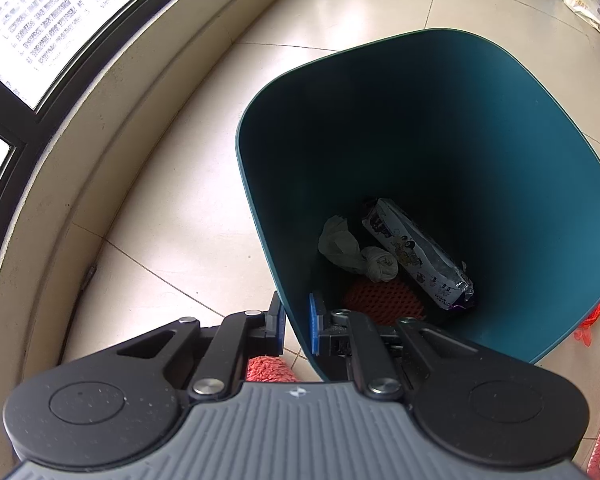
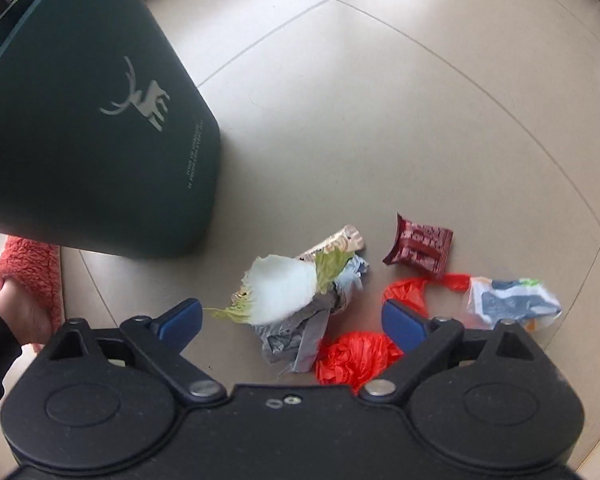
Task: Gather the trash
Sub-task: 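Grasp the white cabbage leaf with the right gripper, then carry the cabbage leaf over the bin and lower it inside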
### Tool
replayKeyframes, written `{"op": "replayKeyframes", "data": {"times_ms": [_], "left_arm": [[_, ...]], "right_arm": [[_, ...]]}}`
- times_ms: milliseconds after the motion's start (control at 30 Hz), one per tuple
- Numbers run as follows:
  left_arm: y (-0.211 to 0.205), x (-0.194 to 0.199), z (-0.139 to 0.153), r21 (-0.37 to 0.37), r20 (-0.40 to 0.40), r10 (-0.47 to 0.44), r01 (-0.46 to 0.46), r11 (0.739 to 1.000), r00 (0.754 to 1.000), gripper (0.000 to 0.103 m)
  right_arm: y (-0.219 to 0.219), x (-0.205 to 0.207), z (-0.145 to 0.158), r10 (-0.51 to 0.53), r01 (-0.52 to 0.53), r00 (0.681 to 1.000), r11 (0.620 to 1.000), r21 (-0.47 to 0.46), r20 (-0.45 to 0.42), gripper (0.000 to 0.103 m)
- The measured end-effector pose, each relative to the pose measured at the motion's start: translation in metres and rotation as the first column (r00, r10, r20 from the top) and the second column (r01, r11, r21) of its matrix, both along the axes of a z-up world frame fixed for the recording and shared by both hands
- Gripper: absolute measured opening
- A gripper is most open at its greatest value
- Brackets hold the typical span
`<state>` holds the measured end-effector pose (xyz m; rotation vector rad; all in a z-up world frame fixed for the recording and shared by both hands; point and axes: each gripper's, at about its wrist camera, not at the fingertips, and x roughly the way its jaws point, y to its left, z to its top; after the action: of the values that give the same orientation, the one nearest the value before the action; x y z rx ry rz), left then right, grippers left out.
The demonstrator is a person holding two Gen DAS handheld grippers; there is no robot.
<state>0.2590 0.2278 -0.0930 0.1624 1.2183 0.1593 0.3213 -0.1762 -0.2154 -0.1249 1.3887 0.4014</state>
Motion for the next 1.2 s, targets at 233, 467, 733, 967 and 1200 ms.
{"op": "replayKeyframes", "data": {"times_ms": [233,467,733,967,1200], "left_arm": [[0.001,-0.002,-0.001,-0.005,0.006,-0.003,0.003,1.0,1.0,0.011],[0.002,-0.003,-0.001,-0.005,0.009,-0.009,0.009,1.0,1.0,0.011],[0.003,-0.004,-0.001,-0.011,0.015,-0.011,0.011,1.0,1.0,0.011],[0.003,-0.004,0.0,-0.01,0.016,-0.013,0.013,1.0,1.0,0.011],[0.002,-0.005,-0.001,-0.007,0.017,-0.015,0.015,1.0,1.0,0.011]], "right_arm": [[-0.013,0.009,-0.041,-0.247,0.251,0.965,0.967,0.044,-0.086,0.087],[-0.027,0.006,-0.066,-0.499,0.536,0.838,0.83,0.153,-0.221,0.062],[-0.021,0.004,-0.077,-0.56,0.596,0.794,0.794,0.122,-0.237,0.032],[-0.018,0.001,-0.075,-0.556,0.582,0.806,0.808,0.098,-0.202,0.008],[-0.013,-0.004,-0.041,-0.446,0.458,0.887,0.883,0.102,-0.119,0.007]]}}
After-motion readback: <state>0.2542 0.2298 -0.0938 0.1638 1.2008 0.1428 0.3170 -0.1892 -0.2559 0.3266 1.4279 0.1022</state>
